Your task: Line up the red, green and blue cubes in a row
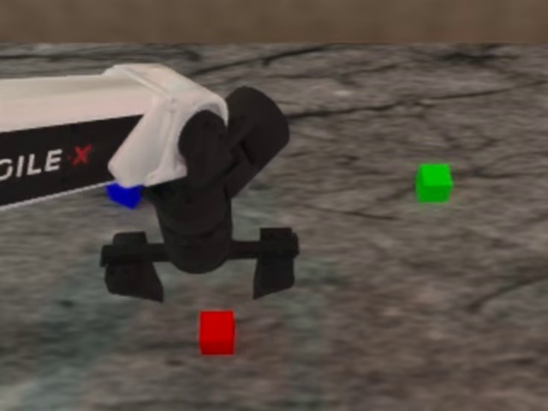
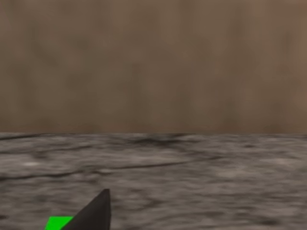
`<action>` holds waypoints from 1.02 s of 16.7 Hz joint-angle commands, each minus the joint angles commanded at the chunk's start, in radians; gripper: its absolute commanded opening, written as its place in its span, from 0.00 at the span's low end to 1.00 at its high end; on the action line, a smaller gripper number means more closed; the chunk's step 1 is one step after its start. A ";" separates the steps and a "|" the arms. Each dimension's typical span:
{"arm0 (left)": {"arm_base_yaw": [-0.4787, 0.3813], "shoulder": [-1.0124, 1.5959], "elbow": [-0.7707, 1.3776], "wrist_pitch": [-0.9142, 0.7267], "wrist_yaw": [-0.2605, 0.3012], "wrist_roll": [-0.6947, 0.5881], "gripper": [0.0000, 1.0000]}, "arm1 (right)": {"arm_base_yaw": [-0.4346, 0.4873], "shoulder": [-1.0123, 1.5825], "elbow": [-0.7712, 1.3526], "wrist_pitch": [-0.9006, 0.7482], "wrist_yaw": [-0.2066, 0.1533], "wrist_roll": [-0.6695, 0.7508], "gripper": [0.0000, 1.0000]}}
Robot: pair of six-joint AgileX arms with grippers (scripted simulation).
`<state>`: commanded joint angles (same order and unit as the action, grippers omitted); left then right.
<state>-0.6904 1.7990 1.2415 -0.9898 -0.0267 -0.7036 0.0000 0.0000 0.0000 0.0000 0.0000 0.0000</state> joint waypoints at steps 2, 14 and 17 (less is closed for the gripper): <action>0.002 -0.005 -0.004 0.003 0.000 0.000 1.00 | 0.001 0.006 0.007 -0.004 0.001 0.001 1.00; 0.243 -0.521 -0.396 0.274 -0.012 0.071 1.00 | 0.048 0.701 0.523 -0.443 0.087 0.077 1.00; 0.341 -0.761 -0.571 0.389 -0.014 0.136 1.00 | 0.072 1.014 0.725 -0.636 0.113 0.104 1.00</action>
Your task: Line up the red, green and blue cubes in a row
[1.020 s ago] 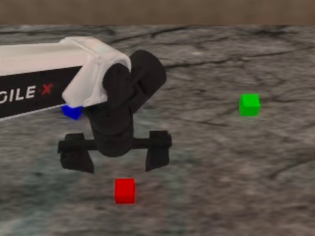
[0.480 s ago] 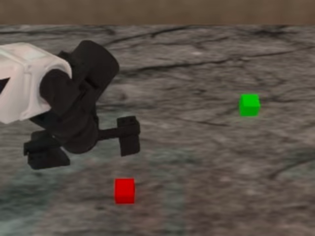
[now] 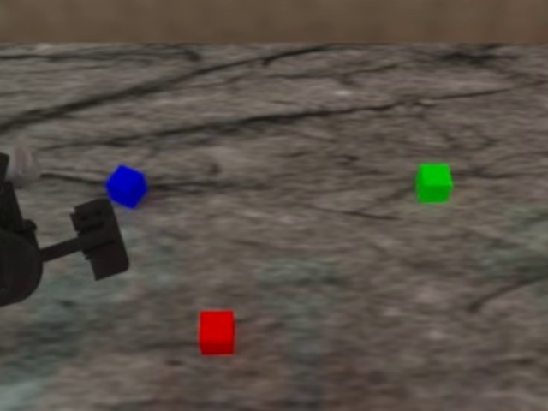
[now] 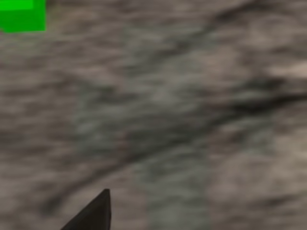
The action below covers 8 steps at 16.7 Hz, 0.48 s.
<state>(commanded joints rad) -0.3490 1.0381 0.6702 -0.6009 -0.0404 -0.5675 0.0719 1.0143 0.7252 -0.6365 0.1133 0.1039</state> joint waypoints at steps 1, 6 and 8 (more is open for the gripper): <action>0.031 -0.078 -0.056 0.037 0.000 0.026 1.00 | 0.009 0.110 0.072 -0.066 0.007 0.009 1.00; 0.175 -0.464 -0.330 0.228 0.004 0.184 1.00 | 0.062 0.648 0.471 -0.375 0.020 0.055 1.00; 0.221 -0.588 -0.415 0.296 0.008 0.250 1.00 | 0.085 0.840 0.645 -0.475 0.013 0.073 1.00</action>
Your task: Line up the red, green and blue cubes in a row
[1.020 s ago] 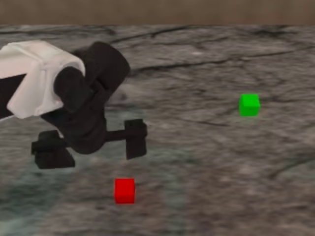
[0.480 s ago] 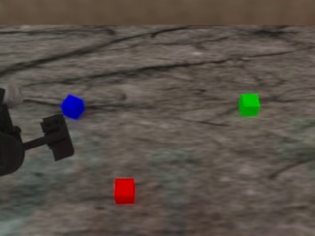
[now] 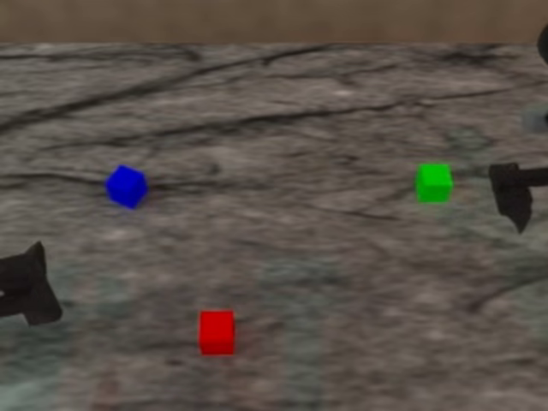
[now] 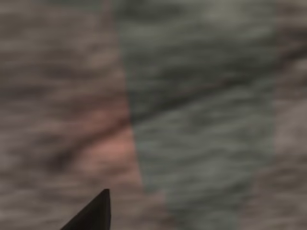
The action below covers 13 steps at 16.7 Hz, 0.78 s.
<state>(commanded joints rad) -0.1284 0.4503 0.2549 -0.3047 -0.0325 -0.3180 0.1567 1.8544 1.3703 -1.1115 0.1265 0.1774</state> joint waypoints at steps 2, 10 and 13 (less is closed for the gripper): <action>0.041 -0.111 -0.075 0.068 0.005 0.069 1.00 | 0.022 0.168 0.177 -0.079 -0.014 0.019 1.00; 0.138 -0.410 -0.239 0.273 0.029 0.283 1.00 | 0.095 0.568 0.758 -0.208 -0.098 0.080 1.00; 0.147 -0.448 -0.254 0.302 0.032 0.315 1.00 | 0.107 0.609 0.840 -0.210 -0.119 0.089 1.00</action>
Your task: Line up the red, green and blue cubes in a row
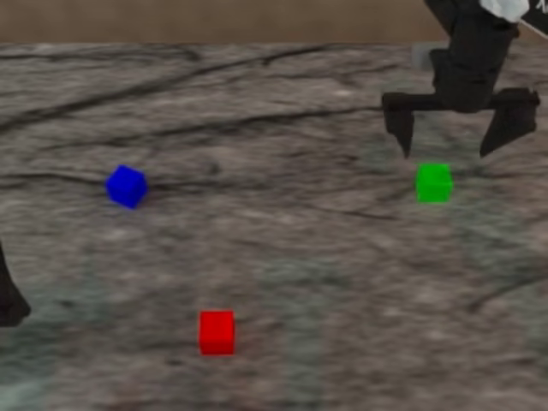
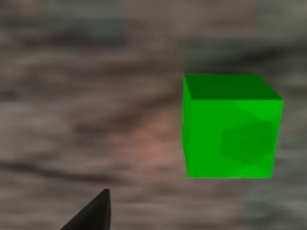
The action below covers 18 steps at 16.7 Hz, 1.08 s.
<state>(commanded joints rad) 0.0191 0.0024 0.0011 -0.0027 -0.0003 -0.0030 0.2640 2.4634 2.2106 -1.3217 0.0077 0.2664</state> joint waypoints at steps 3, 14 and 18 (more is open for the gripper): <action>0.001 -0.002 -0.001 0.003 0.000 0.003 1.00 | 0.001 0.003 0.006 0.000 -0.002 0.001 1.00; 0.001 -0.002 -0.001 0.003 0.000 0.003 1.00 | 0.001 0.052 -0.171 0.235 -0.001 0.001 1.00; 0.001 -0.002 -0.001 0.003 0.000 0.003 1.00 | 0.002 0.064 -0.201 0.269 -0.001 0.002 1.00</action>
<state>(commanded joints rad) 0.0200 0.0000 0.0000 0.0000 0.0000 0.0000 0.2662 2.5277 2.0100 -1.0531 0.0068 0.2688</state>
